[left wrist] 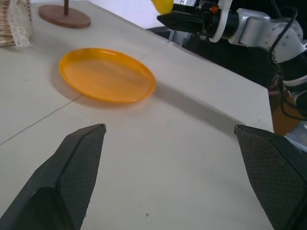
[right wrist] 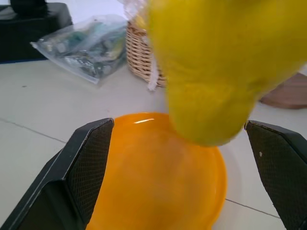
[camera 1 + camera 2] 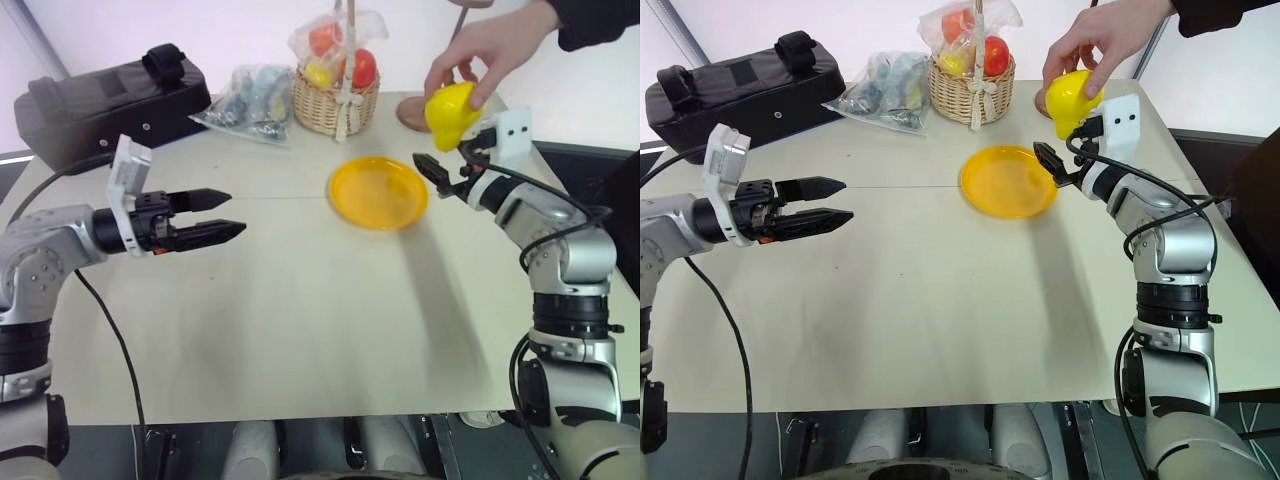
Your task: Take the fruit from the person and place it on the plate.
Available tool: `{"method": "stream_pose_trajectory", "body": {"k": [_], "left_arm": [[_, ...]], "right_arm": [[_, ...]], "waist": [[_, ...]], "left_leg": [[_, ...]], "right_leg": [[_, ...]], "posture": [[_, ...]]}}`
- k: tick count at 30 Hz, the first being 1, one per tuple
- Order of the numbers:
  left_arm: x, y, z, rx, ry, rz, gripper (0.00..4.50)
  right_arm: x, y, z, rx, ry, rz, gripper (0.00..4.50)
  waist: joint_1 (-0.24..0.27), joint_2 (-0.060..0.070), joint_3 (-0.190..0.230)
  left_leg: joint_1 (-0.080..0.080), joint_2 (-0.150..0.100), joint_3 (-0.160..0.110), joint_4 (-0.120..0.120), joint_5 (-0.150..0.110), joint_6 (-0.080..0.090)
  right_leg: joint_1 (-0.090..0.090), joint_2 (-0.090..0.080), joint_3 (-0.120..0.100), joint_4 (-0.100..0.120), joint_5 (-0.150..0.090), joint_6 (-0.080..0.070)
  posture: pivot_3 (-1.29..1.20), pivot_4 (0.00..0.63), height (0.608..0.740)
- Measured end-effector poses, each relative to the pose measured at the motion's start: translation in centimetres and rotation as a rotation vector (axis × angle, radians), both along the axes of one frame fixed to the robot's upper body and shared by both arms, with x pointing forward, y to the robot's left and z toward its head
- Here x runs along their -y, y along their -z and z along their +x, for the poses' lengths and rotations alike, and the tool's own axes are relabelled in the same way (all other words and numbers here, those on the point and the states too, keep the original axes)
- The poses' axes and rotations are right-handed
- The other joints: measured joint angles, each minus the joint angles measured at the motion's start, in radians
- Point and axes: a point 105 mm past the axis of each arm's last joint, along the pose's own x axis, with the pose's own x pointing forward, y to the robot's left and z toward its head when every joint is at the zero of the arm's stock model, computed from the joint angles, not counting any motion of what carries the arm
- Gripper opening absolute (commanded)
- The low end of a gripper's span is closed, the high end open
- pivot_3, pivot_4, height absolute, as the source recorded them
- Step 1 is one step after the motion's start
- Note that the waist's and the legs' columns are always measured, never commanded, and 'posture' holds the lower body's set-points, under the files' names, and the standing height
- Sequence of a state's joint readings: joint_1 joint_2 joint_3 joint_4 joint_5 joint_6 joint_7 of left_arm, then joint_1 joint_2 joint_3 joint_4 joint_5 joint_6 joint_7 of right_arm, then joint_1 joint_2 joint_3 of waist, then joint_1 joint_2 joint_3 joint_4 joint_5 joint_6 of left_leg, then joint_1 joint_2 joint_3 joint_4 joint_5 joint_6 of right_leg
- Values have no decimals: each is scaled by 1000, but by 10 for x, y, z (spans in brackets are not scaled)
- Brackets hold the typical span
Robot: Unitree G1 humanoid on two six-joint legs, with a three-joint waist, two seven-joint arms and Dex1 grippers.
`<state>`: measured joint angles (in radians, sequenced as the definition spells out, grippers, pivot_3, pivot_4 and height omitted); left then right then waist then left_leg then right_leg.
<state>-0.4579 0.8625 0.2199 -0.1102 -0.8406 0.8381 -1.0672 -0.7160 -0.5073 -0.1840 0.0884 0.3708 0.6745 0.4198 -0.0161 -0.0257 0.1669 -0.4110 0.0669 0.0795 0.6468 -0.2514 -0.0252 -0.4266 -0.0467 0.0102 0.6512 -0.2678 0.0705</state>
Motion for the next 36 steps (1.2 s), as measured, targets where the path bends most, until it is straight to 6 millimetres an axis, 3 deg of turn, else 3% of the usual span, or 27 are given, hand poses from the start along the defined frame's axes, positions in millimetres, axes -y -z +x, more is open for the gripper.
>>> {"method": "stream_pose_trajectory", "body": {"k": [1,2,3,8,9,16,19,22,27,32,36], "left_arm": [[0,2,-1,-2,-3,4,4500],[0,3,-2,-3,-9,6,4500],[0,4,-3,0,-20,8,4500],[-4,5,-7,11,-50,0,4500],[-4,6,-8,10,-58,-2,4500],[-5,6,-9,17,-83,-7,4500],[-6,7,-8,15,-89,-7,4500],[-6,7,-8,15,-96,-6,4500],[-7,8,-7,14,-110,-6,4500],[-9,16,-8,-7,-133,-13,4500],[-7,16,-10,0,-143,-5,4500]], "right_arm": [[1,0,2,-3,3,3,4466],[1,1,3,-6,5,6,3951],[2,2,5,-9,7,9,3718],[2,0,9,-4,13,16,1145],[1,-1,9,-1,11,16,881],[-2,-5,10,7,2,16,846],[-13,0,10,-6,-40,-5,846],[-33,13,14,-22,-93,-13,846],[-58,55,29,-116,-127,-31,846],[-78,58,49,-100,-164,-81,846],[-80,67,57,-109,-166,-131,846]], "waist": [[0,0,0],[-1,0,0],[-1,0,0],[-2,0,0],[-2,0,0],[-2,0,0],[-2,0,0],[-6,0,0],[-5,0,0],[-6,0,0],[-3,0,0]], "left_leg": [[0,0,0,0,0,0],[0,0,0,0,0,0],[0,0,0,0,0,0],[0,0,0,0,0,0],[0,0,0,0,0,0],[0,0,0,0,0,0],[0,0,0,0,0,0],[0,0,0,0,0,0],[0,0,0,0,0,0],[0,0,1,0,0,0],[0,0,1,0,0,0]], "right_leg": [[0,0,0,0,0,0],[0,0,0,0,0,0],[0,0,0,0,0,0],[0,0,0,0,0,0],[0,0,0,0,0,0],[0,0,0,0,0,0],[0,0,0,0,0,0],[0,1,0,0,0,0],[0,0,0,0,0,0],[-1,0,0,0,0,0],[-1,-1,0,0,0,0]], "posture": [[0,150,740],[0,150,740],[0,150,740],[0,150,740],[0,150,740],[0,150,740],[0,150,740],[0,150,740],[0,150,740],[0,150,740],[0,150,740]]}}
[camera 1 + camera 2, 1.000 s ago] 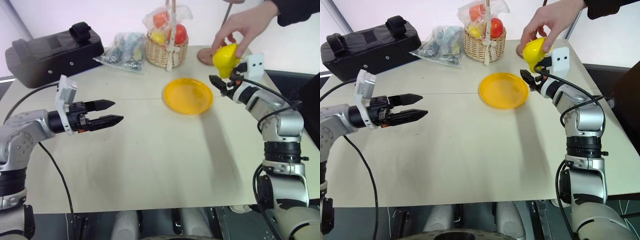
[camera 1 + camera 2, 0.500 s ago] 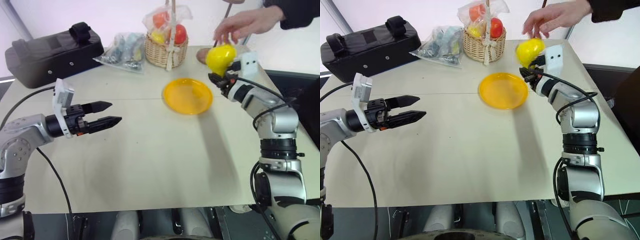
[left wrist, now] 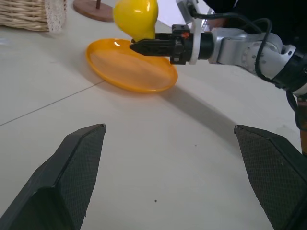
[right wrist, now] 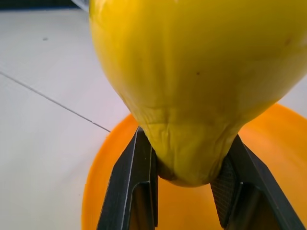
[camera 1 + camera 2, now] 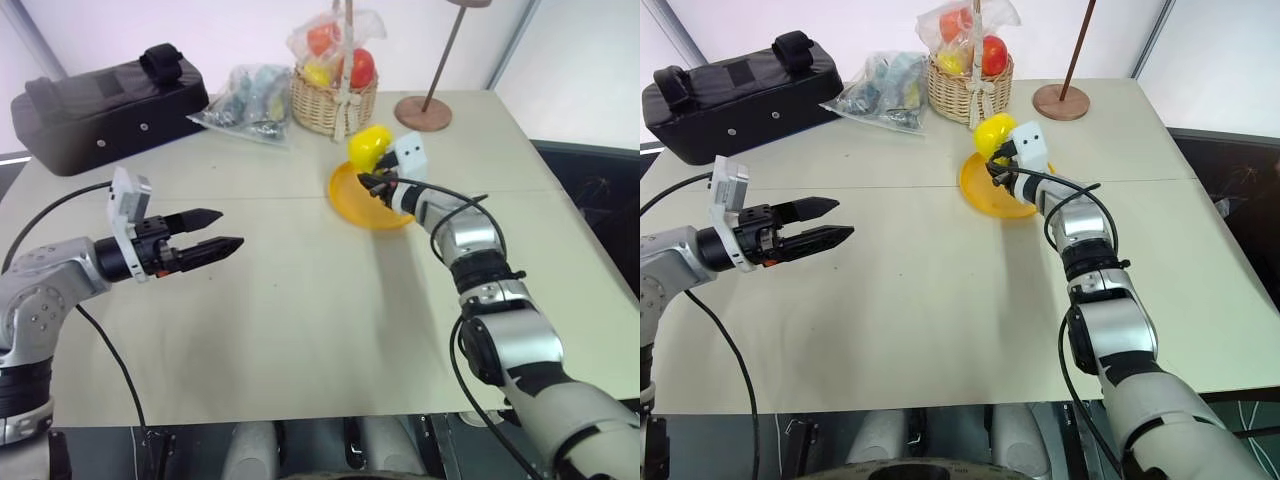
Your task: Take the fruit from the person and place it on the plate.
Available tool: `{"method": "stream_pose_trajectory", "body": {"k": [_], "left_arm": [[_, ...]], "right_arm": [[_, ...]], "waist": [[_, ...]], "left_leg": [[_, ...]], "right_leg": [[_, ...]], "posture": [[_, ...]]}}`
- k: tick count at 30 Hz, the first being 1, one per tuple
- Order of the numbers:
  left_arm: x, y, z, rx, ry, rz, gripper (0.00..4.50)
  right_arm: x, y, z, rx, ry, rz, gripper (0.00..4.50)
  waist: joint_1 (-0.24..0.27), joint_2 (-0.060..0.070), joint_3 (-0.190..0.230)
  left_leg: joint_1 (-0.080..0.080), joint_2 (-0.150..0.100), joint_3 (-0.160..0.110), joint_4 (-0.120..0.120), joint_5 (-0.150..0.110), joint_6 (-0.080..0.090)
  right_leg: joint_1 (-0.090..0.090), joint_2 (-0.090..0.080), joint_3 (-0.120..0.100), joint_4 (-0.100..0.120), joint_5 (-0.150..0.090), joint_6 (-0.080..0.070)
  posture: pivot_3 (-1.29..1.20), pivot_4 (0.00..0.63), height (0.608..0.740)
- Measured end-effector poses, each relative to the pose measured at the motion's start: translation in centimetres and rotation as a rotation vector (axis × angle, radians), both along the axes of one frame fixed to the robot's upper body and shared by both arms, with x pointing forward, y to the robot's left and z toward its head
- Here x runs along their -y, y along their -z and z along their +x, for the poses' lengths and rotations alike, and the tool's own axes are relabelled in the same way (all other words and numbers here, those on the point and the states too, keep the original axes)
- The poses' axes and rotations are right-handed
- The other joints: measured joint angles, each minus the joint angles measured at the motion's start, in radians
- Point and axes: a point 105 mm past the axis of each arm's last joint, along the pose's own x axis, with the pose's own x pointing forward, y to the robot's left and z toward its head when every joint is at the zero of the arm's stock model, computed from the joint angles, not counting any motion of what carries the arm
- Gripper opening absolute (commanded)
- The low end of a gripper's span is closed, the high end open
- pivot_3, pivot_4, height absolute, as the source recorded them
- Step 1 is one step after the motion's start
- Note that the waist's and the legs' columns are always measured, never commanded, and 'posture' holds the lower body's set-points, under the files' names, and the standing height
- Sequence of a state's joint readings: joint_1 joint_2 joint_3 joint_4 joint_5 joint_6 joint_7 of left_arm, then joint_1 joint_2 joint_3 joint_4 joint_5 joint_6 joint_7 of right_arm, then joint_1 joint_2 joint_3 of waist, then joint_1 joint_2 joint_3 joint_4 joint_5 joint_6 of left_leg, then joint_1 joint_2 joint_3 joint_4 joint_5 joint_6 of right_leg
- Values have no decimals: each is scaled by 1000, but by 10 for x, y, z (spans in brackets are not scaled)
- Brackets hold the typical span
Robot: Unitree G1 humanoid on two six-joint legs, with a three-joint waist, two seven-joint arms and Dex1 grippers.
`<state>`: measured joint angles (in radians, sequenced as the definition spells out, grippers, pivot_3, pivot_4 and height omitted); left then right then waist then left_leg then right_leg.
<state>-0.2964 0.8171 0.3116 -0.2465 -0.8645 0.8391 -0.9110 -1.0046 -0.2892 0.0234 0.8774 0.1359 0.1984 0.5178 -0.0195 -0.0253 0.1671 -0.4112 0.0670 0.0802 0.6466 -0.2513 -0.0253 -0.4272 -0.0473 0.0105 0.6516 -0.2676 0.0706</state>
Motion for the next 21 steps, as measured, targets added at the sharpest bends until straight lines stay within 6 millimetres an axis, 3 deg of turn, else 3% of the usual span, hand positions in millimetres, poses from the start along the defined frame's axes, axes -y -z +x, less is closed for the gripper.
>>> {"method": "stream_pose_trajectory", "body": {"k": [1,2,7,14,17,21], "left_arm": [[0,2,0,-6,-5,0,4500],[-1,4,0,-11,-10,-3,4500],[-4,6,-1,-11,-45,-17,4500],[-4,6,-2,-5,-66,-41,4500],[-9,2,-1,15,-106,-43,4500],[-22,-1,3,65,-209,-51,4500]], "right_arm": [[2,4,1,-13,6,-7,846],[4,8,2,-21,12,-13,1878],[7,18,2,-54,12,-24,4337],[15,12,3,-42,9,-32,4430],[23,-14,-1,20,-15,-43,4430],[41,-57,-24,127,-32,-27,4430]], "waist": [[0,0,0],[-1,0,0],[-4,0,0],[-5,0,0],[-3,1,0],[6,1,0]], "left_leg": [[0,0,0,0,0,0],[0,0,0,0,0,0],[0,0,0,0,0,0],[0,0,0,0,0,0],[0,0,0,0,0,0],[0,0,-1,-1,0,0]], "right_leg": [[0,0,0,0,0,0],[0,0,0,0,0,0],[0,0,0,0,0,0],[0,0,0,1,0,0],[0,0,0,1,0,0],[0,-1,-1,0,0,0]], "posture": [[0,150,740],[0,150,740],[0,150,740],[0,150,740],[0,150,740],[0,150,740]]}}
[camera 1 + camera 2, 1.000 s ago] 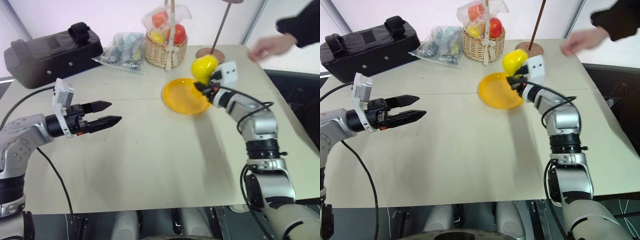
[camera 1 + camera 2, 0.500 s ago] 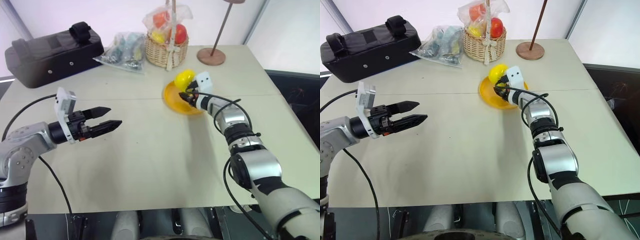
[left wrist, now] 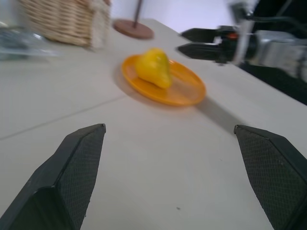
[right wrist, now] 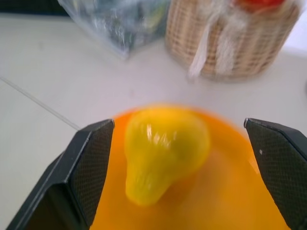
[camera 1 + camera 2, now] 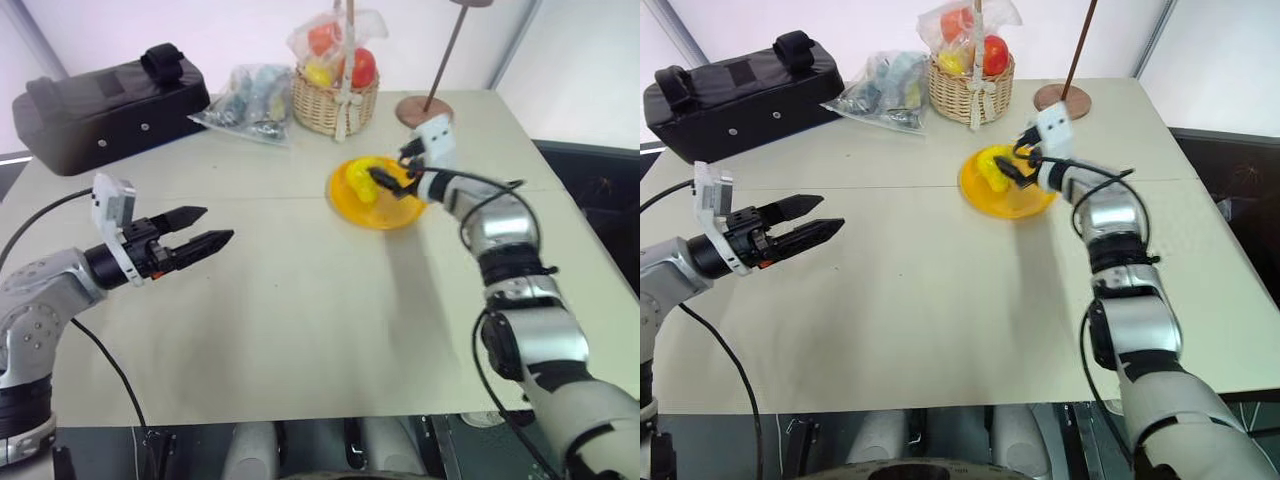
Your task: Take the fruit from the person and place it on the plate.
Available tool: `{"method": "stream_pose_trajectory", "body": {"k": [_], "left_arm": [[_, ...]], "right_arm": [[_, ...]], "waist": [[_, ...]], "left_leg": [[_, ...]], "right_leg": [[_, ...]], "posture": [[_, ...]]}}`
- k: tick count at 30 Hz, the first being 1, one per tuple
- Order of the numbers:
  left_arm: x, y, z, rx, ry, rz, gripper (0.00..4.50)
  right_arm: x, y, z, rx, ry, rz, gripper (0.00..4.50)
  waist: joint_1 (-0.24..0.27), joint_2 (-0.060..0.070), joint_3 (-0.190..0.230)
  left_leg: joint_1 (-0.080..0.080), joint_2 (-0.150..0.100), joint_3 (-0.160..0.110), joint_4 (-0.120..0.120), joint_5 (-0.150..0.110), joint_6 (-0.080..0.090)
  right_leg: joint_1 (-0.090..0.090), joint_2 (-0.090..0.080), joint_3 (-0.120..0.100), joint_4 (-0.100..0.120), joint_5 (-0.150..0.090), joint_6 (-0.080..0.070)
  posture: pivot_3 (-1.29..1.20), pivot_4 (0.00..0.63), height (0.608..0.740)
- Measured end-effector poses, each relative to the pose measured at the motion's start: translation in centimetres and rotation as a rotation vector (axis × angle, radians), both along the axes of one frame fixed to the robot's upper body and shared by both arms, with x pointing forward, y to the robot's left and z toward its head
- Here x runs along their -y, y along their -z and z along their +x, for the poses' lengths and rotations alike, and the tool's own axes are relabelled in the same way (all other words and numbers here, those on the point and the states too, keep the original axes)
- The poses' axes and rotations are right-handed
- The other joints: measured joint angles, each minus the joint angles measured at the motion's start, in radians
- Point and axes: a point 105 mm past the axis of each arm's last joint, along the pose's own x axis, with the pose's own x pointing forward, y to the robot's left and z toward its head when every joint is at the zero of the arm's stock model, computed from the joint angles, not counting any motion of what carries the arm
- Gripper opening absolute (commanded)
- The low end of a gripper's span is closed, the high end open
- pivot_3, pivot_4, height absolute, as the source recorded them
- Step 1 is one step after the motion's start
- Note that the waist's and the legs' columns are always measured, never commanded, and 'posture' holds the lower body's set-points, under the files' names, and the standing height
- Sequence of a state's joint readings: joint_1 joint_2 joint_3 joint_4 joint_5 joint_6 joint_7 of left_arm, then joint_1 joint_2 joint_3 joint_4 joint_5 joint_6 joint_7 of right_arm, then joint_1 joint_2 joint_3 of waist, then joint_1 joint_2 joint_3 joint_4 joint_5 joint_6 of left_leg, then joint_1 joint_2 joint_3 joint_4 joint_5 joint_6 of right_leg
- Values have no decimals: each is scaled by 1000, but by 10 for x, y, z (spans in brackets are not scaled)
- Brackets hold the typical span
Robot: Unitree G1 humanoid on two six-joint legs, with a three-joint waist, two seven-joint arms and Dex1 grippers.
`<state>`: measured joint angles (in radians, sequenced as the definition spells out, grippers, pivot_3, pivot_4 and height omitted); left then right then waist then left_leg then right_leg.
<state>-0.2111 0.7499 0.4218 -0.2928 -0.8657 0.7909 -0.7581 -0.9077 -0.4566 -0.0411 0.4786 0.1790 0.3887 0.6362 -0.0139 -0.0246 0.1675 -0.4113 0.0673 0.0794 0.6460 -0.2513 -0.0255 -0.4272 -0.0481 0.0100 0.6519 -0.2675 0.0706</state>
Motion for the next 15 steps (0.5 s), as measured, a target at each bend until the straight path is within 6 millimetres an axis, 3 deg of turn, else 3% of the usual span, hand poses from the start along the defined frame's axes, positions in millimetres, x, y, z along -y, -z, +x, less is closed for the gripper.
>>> {"method": "stream_pose_trajectory", "body": {"k": [4,9,15], "left_arm": [[-13,14,0,-13,-84,30,4500],[-18,27,2,-4,-169,60,4500],[-14,42,10,29,-262,58,4500]], "right_arm": [[15,-3,-29,-2,13,21,4430],[33,22,-53,-65,97,92,4430],[67,51,-63,-106,284,148,4430]], "waist": [[-1,0,0],[-1,0,0],[0,0,0]], "left_leg": [[1,0,0,0,0,0],[1,0,1,0,0,0],[1,-1,1,1,0,0]], "right_leg": [[1,0,0,0,0,0],[0,0,0,0,0,0],[1,0,1,0,0,0]], "posture": [[0,150,740],[0,150,740],[0,150,740]]}}
